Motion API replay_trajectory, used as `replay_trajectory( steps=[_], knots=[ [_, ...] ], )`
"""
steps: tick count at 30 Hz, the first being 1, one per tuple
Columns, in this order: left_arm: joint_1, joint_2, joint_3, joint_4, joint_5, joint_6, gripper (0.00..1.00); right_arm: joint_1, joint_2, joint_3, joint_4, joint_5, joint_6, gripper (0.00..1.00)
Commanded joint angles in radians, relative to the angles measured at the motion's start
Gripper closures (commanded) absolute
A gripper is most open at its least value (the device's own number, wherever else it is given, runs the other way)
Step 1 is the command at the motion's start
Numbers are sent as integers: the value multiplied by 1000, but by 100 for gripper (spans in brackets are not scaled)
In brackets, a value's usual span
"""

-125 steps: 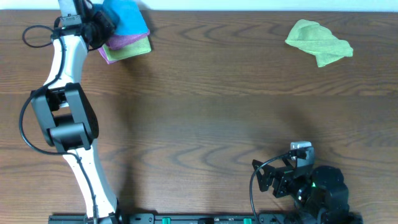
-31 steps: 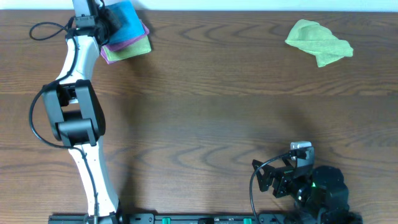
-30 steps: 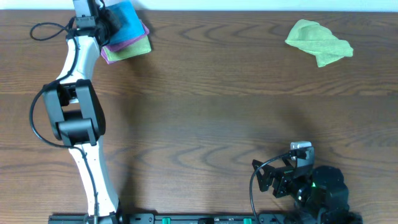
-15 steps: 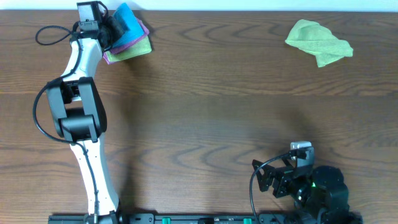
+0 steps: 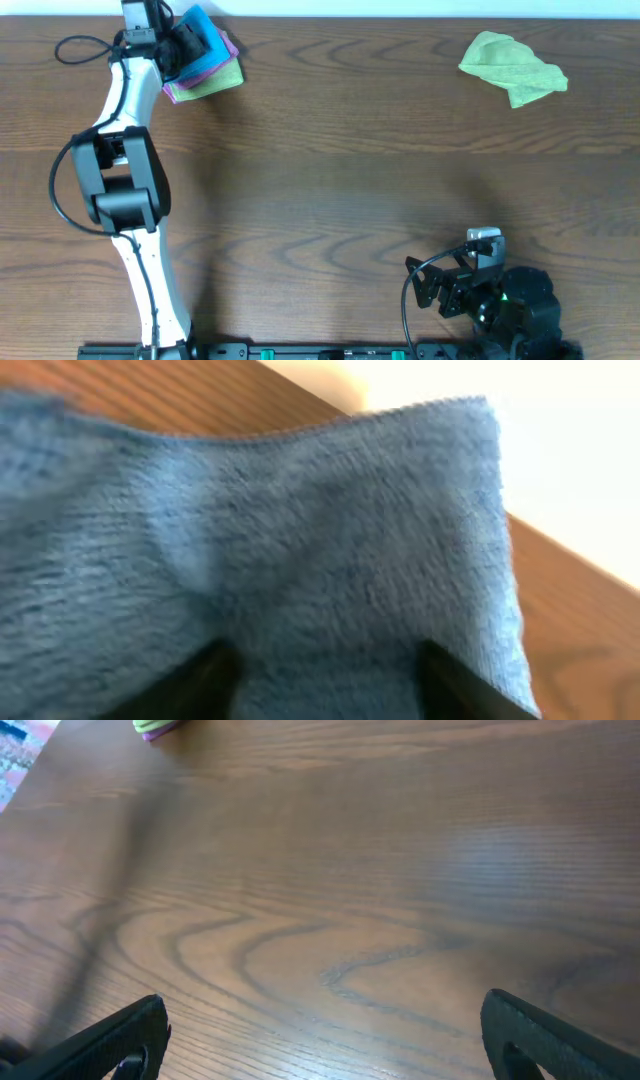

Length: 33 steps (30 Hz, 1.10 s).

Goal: Fold the cloth
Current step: 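Adjust the blue cloth on top of the stack and open the left gripper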

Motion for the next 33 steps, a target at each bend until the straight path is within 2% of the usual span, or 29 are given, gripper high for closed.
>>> replay_trajectory(
  steps=[1, 7, 10, 16, 27, 33],
  knots=[
    [3, -85, -1, -41, -6, 80, 31, -8, -6, -1, -1, -1, 13, 1],
    [3, -172, -1, -145, -7, 111, 16, -8, -6, -1, -1, -1, 13, 1],
    [3, -217, -1, -196, -11, 135, 2, -8, -6, -1, -1, -1, 13, 1],
    [3, -315, -1, -305, -34, 193, 4, -8, -6, -1, -1, -1, 13, 1],
    [2, -427, -1, -487, -55, 196, 4, -8, -6, -1, -1, -1, 13, 1],
    [1, -465, -1, -562, 15, 196, 5, -8, -6, -1, -1, -1, 13, 1]
  ],
)
